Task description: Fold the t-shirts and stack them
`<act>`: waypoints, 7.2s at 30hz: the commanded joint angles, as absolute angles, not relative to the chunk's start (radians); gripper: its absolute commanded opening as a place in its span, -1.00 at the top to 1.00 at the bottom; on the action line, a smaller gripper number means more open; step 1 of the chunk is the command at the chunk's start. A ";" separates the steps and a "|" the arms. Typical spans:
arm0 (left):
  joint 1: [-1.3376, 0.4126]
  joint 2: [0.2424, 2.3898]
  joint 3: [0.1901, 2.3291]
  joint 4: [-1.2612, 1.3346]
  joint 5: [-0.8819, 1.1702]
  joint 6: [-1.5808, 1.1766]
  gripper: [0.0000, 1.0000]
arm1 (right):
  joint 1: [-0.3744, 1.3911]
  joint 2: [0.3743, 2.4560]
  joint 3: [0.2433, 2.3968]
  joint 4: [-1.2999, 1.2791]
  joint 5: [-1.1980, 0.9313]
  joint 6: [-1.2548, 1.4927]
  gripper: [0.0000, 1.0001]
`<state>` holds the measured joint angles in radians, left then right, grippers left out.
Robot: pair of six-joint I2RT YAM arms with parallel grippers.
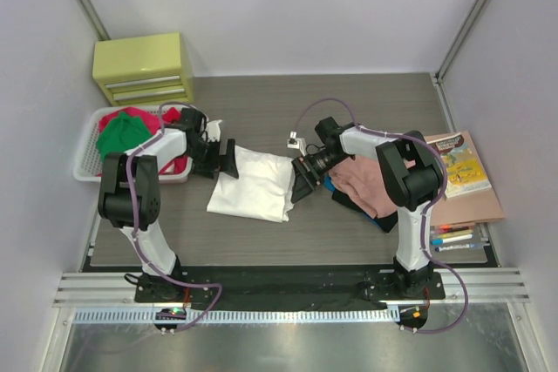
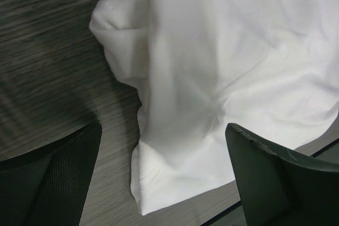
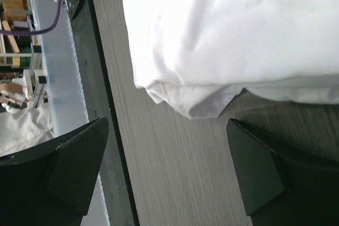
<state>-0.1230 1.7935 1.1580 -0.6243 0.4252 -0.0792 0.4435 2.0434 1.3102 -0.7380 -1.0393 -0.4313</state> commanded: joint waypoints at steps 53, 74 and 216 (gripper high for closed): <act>-0.275 1.668 1.221 -0.680 0.819 0.025 0.99 | 0.543 1.878 1.301 -0.456 -1.031 -0.247 0.98; -0.351 1.549 1.405 -0.744 0.729 0.094 1.00 | 0.535 1.628 1.249 -0.540 -0.969 -0.331 0.98; -0.420 1.689 1.643 -0.606 0.447 0.161 0.99 | -0.623 1.170 1.150 -1.049 -1.003 -0.595 0.98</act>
